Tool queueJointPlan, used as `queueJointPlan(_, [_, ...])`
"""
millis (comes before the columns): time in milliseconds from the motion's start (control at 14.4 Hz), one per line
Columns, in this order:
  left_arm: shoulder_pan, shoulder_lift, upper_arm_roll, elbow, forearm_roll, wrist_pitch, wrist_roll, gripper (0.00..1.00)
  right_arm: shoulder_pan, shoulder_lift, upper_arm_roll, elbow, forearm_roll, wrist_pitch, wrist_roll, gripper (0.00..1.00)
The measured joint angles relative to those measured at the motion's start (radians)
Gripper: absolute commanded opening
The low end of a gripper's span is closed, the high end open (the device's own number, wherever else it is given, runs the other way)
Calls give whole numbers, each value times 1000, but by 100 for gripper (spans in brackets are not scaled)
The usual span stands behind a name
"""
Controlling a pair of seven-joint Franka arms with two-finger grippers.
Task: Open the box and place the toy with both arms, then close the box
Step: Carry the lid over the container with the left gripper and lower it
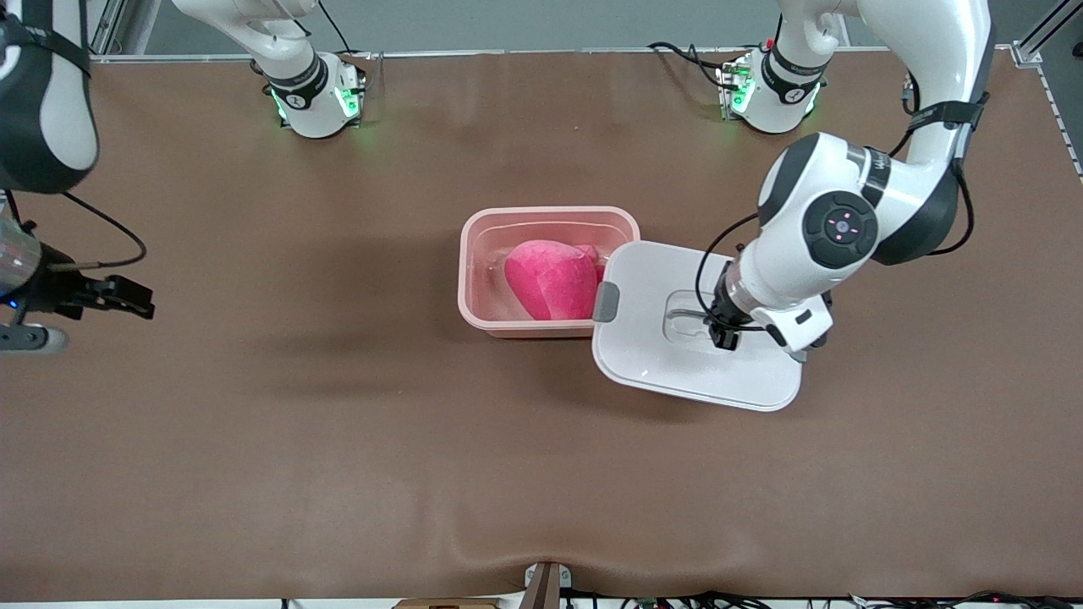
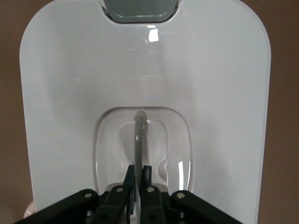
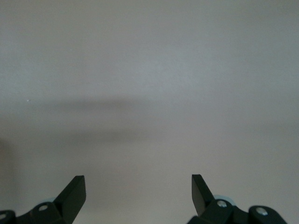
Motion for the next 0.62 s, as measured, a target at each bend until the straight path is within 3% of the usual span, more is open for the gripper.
queueJointPlan(277, [-42,0,0,1,0,2,-65,0,-44,-79,0,-68,19,-17,22,100])
queueJointPlan(624, [-127,0,-2,4,38,5,-201,0,-44,-120,23,-53,60,-95,77,100])
